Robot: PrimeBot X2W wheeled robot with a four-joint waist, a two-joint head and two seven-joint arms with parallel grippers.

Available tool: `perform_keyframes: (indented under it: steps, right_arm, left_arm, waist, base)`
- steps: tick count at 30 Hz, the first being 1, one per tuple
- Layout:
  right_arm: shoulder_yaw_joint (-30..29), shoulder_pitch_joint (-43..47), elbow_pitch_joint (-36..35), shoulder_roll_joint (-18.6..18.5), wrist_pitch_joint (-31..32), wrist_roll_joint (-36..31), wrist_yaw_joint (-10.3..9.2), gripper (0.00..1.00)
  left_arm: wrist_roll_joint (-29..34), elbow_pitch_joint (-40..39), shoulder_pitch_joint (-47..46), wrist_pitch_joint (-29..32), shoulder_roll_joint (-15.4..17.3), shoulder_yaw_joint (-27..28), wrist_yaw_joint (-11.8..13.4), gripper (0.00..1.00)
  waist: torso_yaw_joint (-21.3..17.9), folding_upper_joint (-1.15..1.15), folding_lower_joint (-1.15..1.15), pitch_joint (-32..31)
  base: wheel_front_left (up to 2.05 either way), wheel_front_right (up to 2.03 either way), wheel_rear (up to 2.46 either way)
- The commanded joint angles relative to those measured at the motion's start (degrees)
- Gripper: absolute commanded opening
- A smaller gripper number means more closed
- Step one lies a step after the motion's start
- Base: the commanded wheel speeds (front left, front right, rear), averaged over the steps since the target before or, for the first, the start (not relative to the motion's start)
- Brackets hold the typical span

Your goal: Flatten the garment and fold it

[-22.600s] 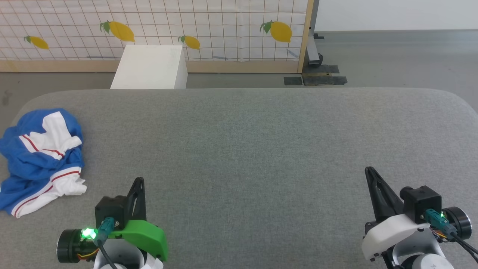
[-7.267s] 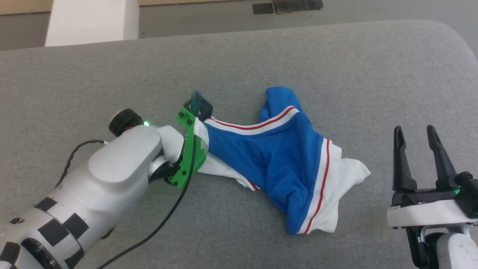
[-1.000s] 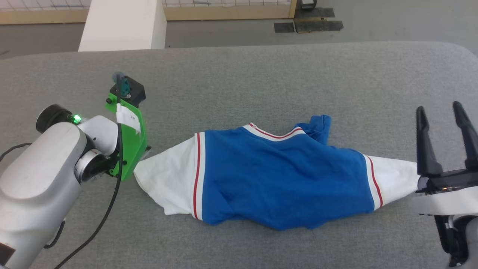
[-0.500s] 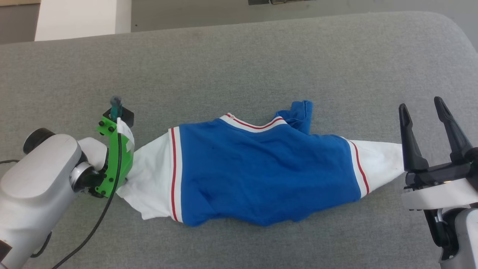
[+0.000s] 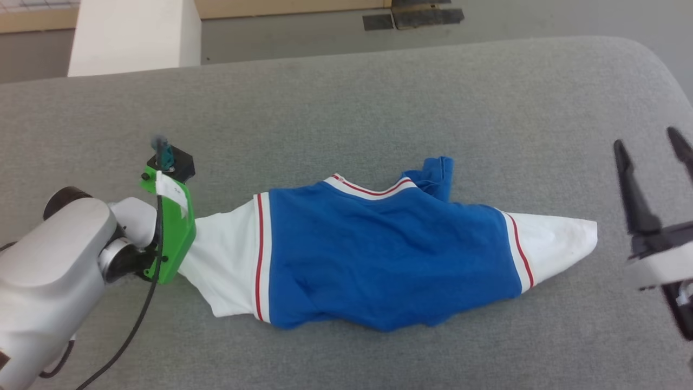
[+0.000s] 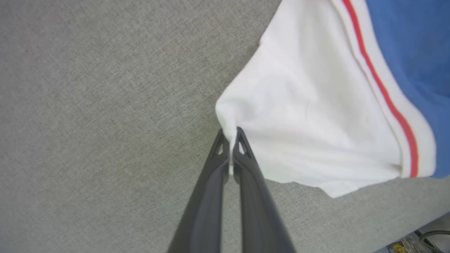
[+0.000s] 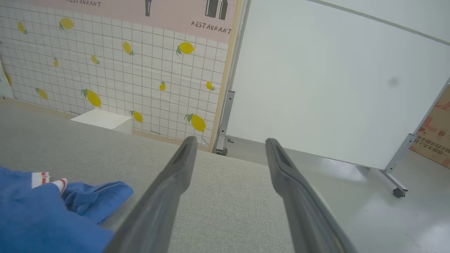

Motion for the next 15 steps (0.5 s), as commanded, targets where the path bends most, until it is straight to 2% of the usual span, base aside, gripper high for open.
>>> perform_keyframes:
  steps: [1, 6, 8, 12, 15]
  right_arm:
    - [0.4, -1.7, 0.1, -1.9, 2.1, 1.0, -0.08, 1.0]
    - [5.5, -5.1, 1.4, -12.0, 13.0, 7.3, -0.08, 1.0]
    - [10.3, -6.0, 1.9, -17.2, 20.7, 12.3, -0.08, 1.0]
    - [18.3, -8.4, 3.2, -24.9, 36.8, 24.0, -0.08, 1.0]
    - [22.2, -10.9, 5.0, -28.5, 44.8, 29.2, -0.08, 1.0]
  left_arm:
    - [-0.3, -0.6, 0.0, -0.7, 1.3, 0.2, -0.1, 0.0]
    - [-0.7, -3.1, -0.7, -3.1, 3.9, 0.5, -0.1, 0.0]
    - [-0.7, -4.1, -0.9, -3.5, 4.5, 0.3, -0.1, 0.0]
    - [-0.3, -5.7, -1.3, -4.2, 4.4, -0.2, -0.1, 0.0]
    - [-0.1, -6.6, -1.9, -4.6, 3.4, -0.5, -0.1, 0.0]
  waist:
    - [1.3, 0.0, 0.0, -1.6]
    - [2.5, 0.0, 0.0, -2.0]
    - [3.2, 0.0, 0.0, -1.9]
    - [4.4, 0.0, 0.0, -1.1]
    - [5.4, 0.0, 0.0, -0.1]
  base:
    - [0.0, 0.0, 0.0]
    - [0.0, 0.0, 0.0]
    - [0.0, 0.0, 0.0]
    - [0.0, 0.0, 0.0]
    - [0.0, 0.0, 0.0]
